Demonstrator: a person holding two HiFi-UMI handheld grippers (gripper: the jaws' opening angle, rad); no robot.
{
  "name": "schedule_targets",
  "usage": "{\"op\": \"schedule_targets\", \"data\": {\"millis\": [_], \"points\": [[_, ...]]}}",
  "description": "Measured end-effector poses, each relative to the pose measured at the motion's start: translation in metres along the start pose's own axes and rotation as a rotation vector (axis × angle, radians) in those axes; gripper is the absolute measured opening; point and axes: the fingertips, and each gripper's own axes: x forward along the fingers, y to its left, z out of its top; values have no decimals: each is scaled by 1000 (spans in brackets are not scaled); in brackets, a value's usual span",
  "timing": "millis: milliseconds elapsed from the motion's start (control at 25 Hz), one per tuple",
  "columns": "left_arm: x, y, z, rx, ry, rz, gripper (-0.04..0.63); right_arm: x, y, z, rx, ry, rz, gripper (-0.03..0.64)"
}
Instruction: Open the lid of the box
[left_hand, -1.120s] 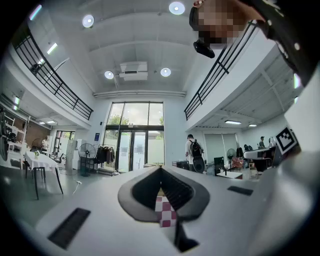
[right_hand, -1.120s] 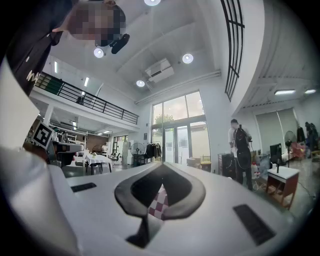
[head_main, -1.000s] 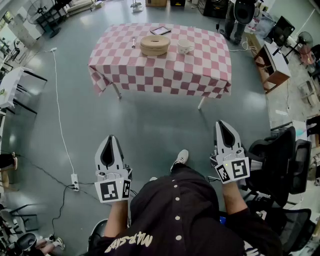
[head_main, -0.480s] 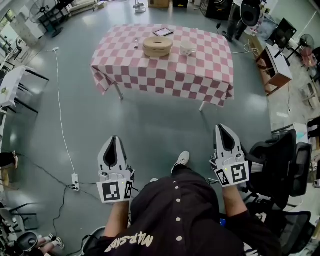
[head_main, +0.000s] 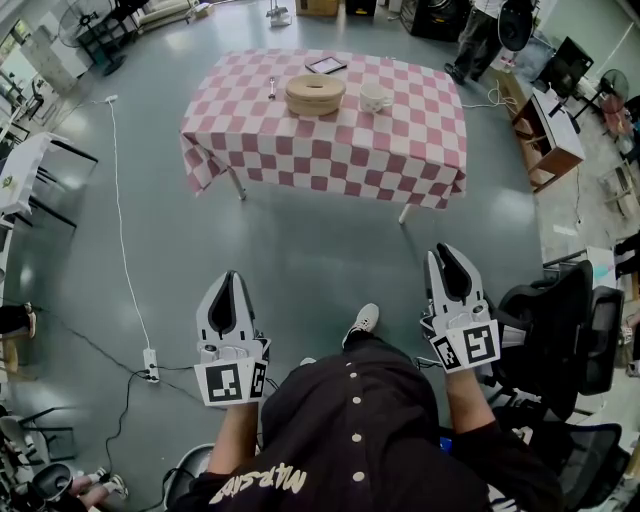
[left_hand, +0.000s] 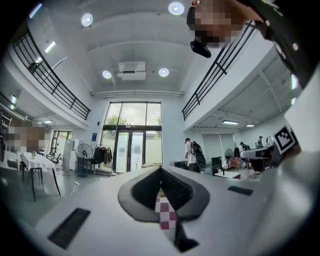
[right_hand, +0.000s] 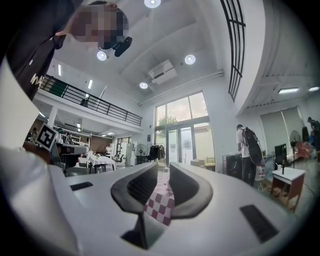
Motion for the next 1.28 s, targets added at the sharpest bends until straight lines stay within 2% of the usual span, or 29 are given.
{"op": "schedule_targets", "data": {"millis": [520, 920, 1160, 1280], "points": [[3, -5, -2, 4, 9, -10, -3, 4, 6, -6, 9, 38, 39, 222], [10, -4, -2, 6, 11, -14, -3, 10, 0, -10, 15, 56, 25, 359], [13, -4, -4, 0, 11, -15, -3, 13, 2, -8, 9, 43, 34, 407], [16, -3, -5, -2, 12, -15, -3, 15, -1, -7, -14, 34, 5, 479]]}}
